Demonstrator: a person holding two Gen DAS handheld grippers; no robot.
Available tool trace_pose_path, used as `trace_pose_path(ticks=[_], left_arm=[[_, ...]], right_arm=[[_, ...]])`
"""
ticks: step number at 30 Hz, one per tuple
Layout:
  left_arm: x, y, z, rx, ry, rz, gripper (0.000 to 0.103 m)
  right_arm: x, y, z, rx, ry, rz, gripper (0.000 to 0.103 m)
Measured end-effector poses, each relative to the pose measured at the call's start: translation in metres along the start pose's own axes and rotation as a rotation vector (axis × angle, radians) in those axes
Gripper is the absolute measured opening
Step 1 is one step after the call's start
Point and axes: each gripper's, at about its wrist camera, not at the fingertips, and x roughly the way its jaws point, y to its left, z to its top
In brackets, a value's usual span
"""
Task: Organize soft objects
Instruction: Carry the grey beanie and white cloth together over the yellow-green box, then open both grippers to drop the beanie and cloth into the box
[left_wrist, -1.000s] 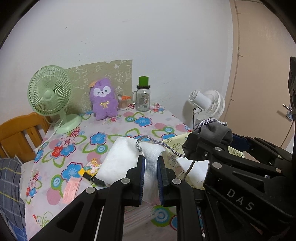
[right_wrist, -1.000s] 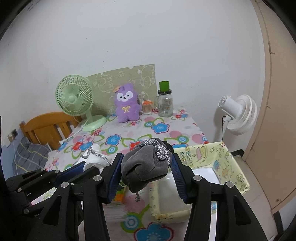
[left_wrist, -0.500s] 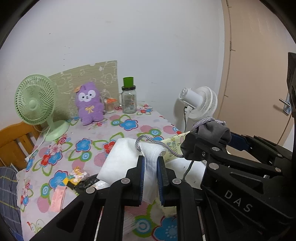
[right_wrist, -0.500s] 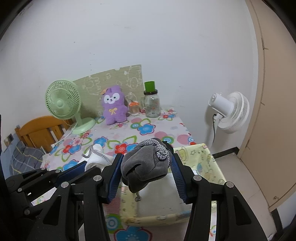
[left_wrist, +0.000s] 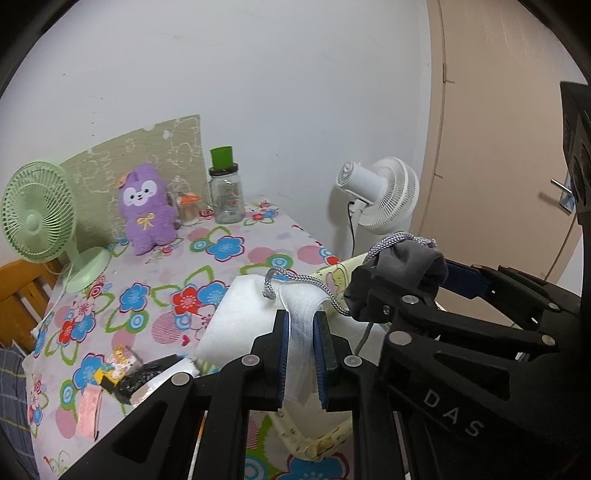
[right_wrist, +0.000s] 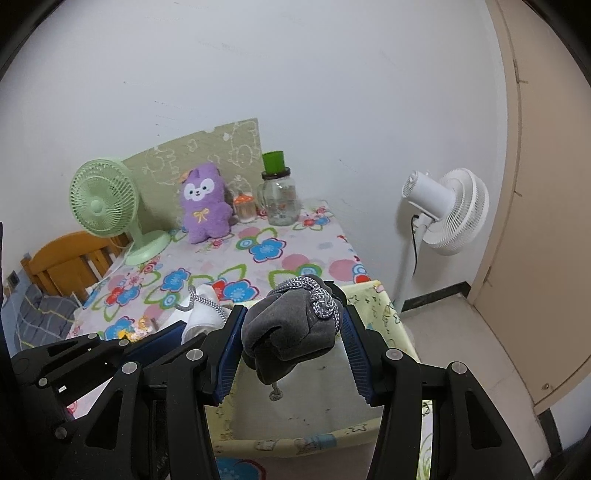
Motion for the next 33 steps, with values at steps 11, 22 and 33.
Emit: trace_pose_path(ticks=[11, 22, 33], left_arm=[[0.033, -0.020, 0.002, 0.045, 0.053, -0.034, 0.011], [0.054, -0.024, 0.003, 0.027, 0.097, -0.064, 0.077], [0.047, -0.016, -0.003, 0.004, 0.086, -0.040, 0.093]], right_arm=[[0.024, -0.020, -0.004, 0.023, 0.056, -0.015, 0.055], [0.042, -0.035, -0.007, 0.058, 0.100, -0.042, 0.076], [0.038, -0.031, -0.012, 0.079, 0.096, -0.050, 0.087]])
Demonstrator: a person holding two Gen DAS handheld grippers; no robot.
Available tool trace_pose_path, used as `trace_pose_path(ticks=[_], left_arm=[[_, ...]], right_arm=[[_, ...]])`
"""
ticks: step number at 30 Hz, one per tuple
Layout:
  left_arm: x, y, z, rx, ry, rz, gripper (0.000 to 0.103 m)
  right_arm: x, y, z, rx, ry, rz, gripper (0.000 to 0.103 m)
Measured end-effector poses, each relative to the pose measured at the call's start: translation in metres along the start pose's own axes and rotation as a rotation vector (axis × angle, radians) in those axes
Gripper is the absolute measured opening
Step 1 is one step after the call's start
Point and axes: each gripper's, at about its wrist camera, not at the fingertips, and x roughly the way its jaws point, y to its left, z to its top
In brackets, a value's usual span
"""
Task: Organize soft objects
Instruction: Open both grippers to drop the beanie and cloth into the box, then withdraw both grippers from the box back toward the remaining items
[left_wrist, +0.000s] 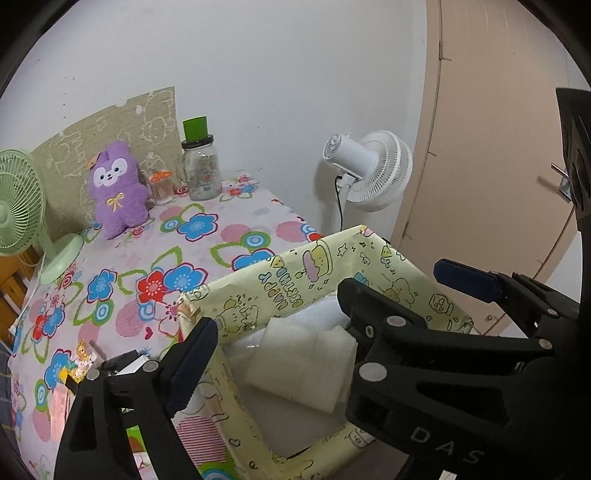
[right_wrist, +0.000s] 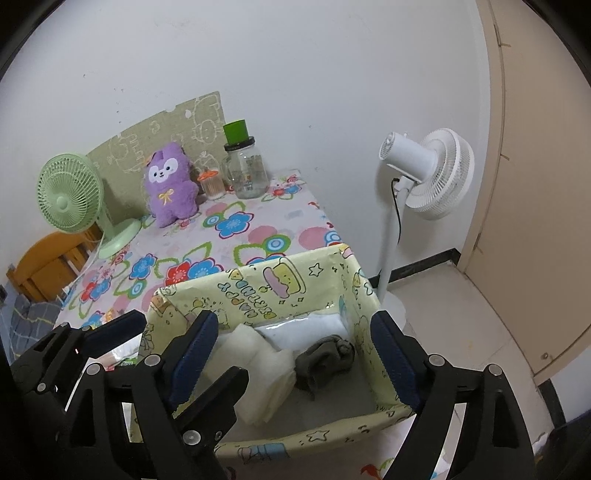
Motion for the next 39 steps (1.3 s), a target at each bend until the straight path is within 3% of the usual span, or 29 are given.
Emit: trace_pose_path(ticks=[16, 39], left_arm=[[-0.036, 0.022, -0.013, -0.002, -0.042, 0.035, 0.103], [-0.099, 0.072, -0.041, -0.044, -0.074, 0.088, 0.103]], right_arm=[[-0.024, 0.033, -0.005, -0.029, -0.049, -0.001, 0.090], [-0.084, 0.107, -0.022, -0.101, -0.150, -0.031, 0.099]])
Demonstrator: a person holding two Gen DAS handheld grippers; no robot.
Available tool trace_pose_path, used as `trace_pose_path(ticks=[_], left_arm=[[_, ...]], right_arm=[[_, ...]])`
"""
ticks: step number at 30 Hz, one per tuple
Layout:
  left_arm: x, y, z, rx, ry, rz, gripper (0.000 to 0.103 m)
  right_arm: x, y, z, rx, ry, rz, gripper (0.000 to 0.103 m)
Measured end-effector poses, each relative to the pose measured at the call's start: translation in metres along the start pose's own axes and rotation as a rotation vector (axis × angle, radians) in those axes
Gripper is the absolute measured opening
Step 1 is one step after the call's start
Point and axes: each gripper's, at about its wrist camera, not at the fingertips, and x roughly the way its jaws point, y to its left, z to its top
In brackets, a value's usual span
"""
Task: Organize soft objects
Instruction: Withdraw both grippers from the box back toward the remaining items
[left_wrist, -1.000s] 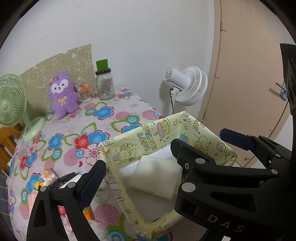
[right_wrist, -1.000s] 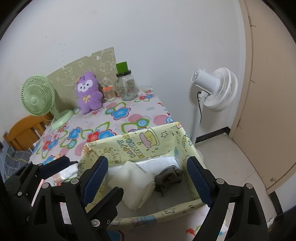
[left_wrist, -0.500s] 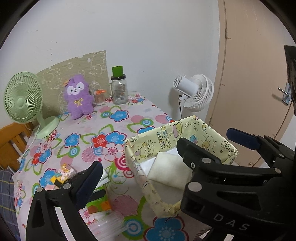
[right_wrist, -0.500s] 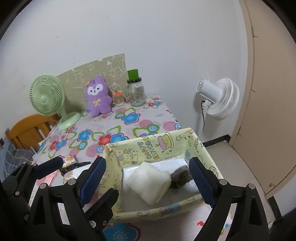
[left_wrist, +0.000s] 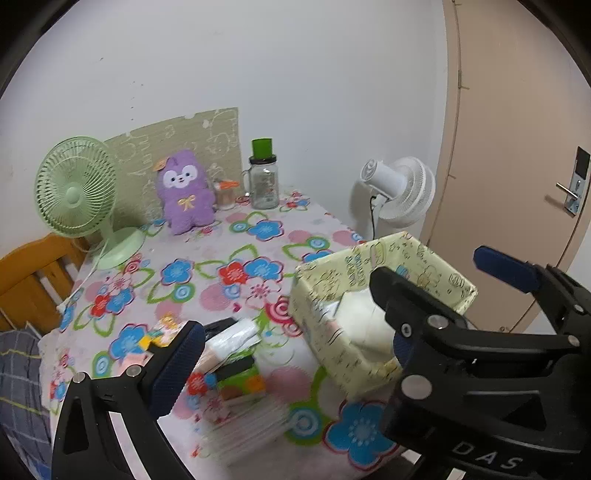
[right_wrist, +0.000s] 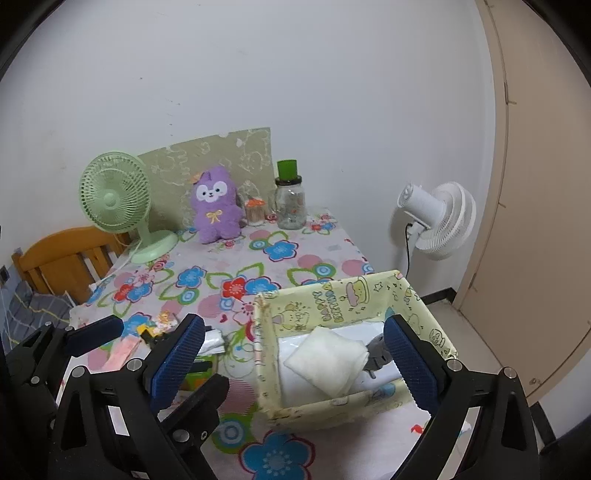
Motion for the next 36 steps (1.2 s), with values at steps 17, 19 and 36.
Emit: trace_pose_path(ticks=[17, 19, 36], left_arm=[[-0.043, 0.041, -0.021, -0.020, -0.051, 0.058, 0.103], [-0.045, 0.045, -0.023, -0.022, -0.052, 0.063, 0.103], [-0.043, 0.080, -0.038, -0.053, -0.041, 0.094, 0.103]], right_arm=[[-0.023, 0.057, -0.002, -0.081, -0.025, 0.031, 0.101], [-0.024, 0.064, -0.003, -0.089, -0.026, 0.038, 0.101], [-0.010, 0.095, -0.012, -0.103, -0.012, 0.085, 0.101]])
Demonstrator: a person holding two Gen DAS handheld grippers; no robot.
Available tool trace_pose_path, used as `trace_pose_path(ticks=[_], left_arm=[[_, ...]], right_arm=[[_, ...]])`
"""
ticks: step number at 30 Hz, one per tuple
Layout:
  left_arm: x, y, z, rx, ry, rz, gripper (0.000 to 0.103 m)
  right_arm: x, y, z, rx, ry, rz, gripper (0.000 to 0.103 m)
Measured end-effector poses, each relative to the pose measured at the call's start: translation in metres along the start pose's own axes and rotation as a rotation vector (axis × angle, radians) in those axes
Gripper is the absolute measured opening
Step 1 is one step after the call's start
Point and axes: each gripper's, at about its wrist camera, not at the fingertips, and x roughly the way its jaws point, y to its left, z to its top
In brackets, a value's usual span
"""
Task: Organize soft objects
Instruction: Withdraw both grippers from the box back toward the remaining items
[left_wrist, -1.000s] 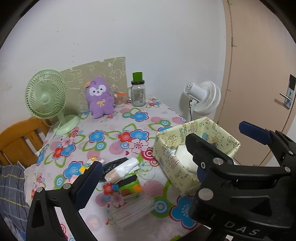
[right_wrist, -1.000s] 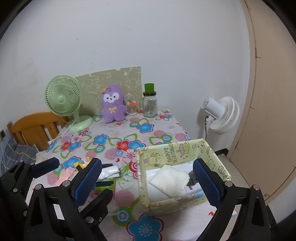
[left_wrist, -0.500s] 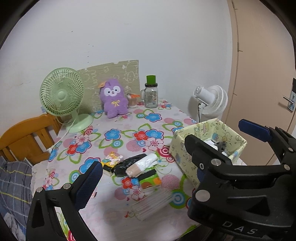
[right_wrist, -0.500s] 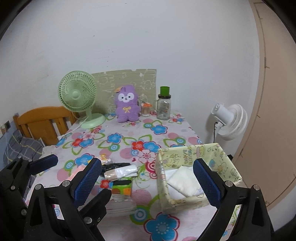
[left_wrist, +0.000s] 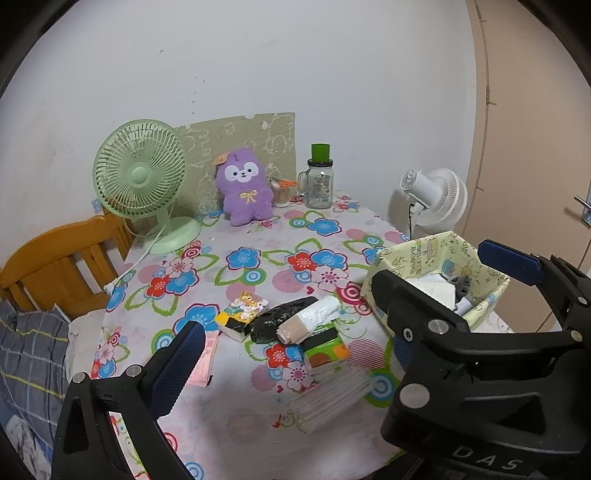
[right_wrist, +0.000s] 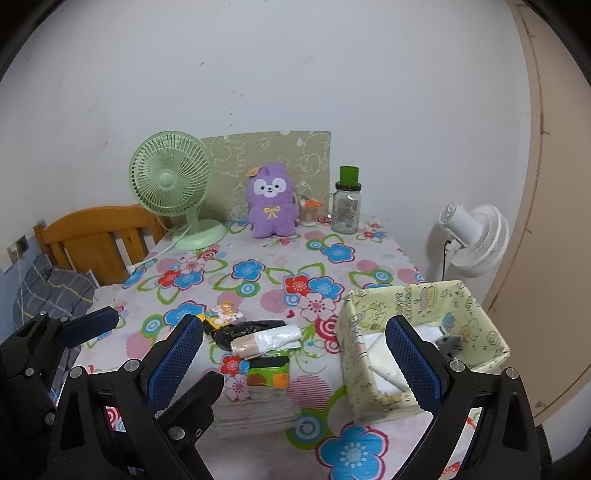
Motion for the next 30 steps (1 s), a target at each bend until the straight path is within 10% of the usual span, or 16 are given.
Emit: trace_pose_path(ticks=[30], left_arm=[[0.062, 0.040, -0.059, -0.044, 0.113, -0.028, 0.103]], right_arm=[[0.059, 0.024, -0.055, -0.042, 0.060, 0.017, 0.100]])
